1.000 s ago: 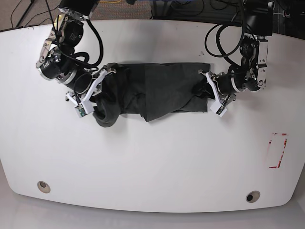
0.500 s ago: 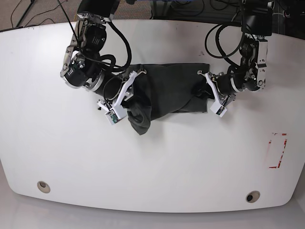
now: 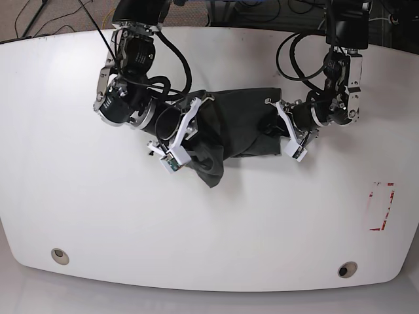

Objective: Layout the t-shirt on the table in an organized manner, then fold the t-shirt properly
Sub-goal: 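Grasp the other end with the right gripper and fold it toward the left gripper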

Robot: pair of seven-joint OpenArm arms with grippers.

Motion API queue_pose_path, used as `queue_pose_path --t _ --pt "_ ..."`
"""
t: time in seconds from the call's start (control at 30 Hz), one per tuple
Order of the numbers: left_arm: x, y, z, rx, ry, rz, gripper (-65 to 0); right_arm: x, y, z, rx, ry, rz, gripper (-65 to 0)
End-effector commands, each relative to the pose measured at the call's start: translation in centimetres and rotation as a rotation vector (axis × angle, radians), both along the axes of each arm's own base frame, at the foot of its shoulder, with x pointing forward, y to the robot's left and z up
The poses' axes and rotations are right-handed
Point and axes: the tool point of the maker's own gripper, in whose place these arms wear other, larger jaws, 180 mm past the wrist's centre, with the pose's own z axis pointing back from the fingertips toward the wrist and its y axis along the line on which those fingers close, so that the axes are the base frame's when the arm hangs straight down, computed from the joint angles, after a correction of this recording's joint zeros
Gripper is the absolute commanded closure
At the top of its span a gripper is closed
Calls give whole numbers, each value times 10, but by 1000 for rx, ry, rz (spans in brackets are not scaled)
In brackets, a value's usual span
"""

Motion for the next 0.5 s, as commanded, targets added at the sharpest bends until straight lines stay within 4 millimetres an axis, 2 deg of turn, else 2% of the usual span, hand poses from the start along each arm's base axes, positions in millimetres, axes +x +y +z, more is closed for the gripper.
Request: queue_pose_path --t 0.0,0.3,0.47 --pt "-16 7 -20 102 81 -29 -103 5 5 18 53 -55 4 -16" --pt "-16 3 -20 95 82 -30 -103 5 6 19 55 -58 5 -17" --pt "-21 -7 -22 95 87 -66 -103 5 6 19 55 -58 5 -19"
